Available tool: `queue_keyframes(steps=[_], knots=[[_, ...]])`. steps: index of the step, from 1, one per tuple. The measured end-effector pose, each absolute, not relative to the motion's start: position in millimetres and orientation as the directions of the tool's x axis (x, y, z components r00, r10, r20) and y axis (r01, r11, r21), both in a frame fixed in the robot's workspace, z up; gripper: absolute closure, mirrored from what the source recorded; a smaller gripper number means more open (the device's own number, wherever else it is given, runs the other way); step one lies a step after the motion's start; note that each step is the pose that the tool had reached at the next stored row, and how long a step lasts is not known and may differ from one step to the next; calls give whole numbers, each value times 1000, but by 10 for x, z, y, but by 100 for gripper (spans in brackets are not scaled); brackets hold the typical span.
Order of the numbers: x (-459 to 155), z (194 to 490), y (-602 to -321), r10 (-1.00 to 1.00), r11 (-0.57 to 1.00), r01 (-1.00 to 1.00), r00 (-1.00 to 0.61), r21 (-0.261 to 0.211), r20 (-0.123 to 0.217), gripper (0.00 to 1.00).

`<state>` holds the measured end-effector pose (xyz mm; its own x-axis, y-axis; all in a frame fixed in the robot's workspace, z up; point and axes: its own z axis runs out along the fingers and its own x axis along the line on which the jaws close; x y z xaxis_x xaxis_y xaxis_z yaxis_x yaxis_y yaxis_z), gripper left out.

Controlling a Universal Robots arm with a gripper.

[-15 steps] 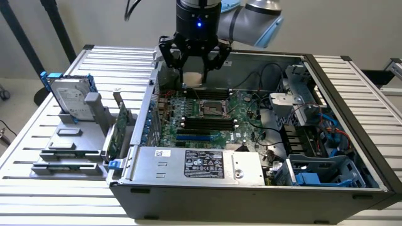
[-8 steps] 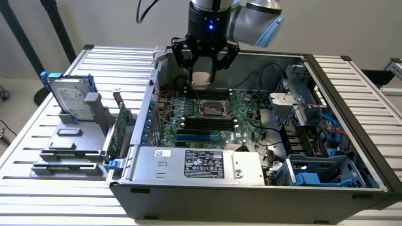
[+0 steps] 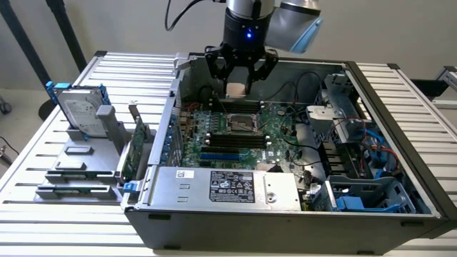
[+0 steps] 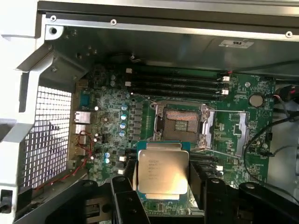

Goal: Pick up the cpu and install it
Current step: 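Pick up the cpu and move it towards the insertion slot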

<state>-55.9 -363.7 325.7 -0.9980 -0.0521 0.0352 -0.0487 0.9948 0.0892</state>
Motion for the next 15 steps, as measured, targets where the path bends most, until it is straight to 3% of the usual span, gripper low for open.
queue_keyframes(steps=[15], knots=[[-378, 2985, -3485, -27, 996, -24, -999, 89, 35, 46]])
